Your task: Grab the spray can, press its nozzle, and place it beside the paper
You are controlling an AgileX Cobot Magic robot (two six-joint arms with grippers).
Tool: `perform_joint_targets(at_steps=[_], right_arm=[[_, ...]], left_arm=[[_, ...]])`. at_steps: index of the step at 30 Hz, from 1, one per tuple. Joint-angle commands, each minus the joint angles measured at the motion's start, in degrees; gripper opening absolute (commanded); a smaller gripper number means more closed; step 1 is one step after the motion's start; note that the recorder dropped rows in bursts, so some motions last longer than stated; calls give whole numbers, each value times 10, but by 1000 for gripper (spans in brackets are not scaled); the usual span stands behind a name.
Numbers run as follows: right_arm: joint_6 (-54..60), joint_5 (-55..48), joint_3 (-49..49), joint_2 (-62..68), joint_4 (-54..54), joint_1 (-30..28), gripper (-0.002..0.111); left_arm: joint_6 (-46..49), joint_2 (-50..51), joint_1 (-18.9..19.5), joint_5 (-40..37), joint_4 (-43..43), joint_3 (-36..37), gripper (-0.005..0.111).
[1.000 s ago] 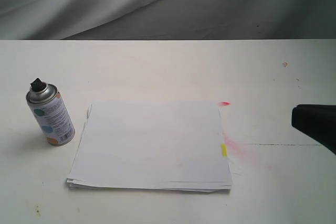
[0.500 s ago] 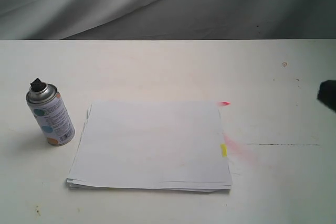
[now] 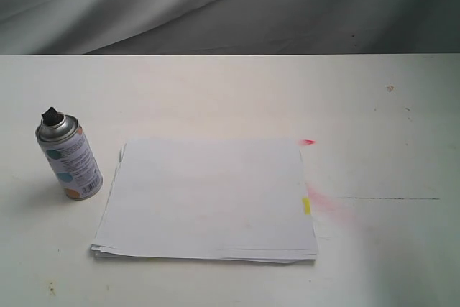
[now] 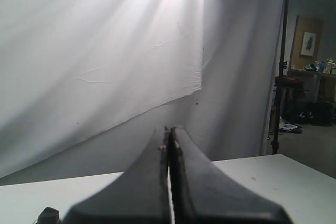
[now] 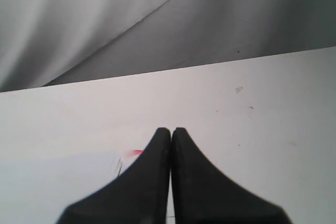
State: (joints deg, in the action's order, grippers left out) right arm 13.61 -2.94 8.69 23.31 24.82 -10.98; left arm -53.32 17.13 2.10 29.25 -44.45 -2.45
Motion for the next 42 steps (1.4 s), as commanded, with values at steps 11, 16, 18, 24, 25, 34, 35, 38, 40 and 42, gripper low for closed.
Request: perform_joint_targets(at_steps=[11, 16, 18, 24, 25, 34, 35, 38, 40, 42], right_arm=[[-157, 51, -87, -50, -171, -4, 0], [-157, 53, -87, -51, -171, -4, 0], [-157, 53, -87, -51, -171, -4, 0], [-156, 53, -87, -51, -171, -4, 0], [-156, 53, -87, -51, -171, -4, 0], [-156, 53, -87, -51, -171, -4, 0], [-156, 53, -87, -51, -171, -4, 0], [-156, 53, -87, -51, -171, -4, 0], [-156, 53, -87, -51, -171, -4, 0], [-156, 53, -87, -51, -171, -4, 0]], left_arm=[[-3, -1, -4, 4, 1, 4, 0], [-1, -1, -4, 4, 1, 4, 0], [-1, -1, -4, 4, 1, 4, 0], [-1, -1, -4, 4, 1, 4, 0], [-1, -1, -4, 4, 1, 4, 0], [-12, -74, -4, -182, 6, 4, 0], [-22, -82, -4, -206, 6, 4, 0], [-64, -113, -4, -266, -19, 4, 0], [-84, -127, -4, -308, -19, 4, 0], [-101, -131, -4, -323, -23, 4, 0]])
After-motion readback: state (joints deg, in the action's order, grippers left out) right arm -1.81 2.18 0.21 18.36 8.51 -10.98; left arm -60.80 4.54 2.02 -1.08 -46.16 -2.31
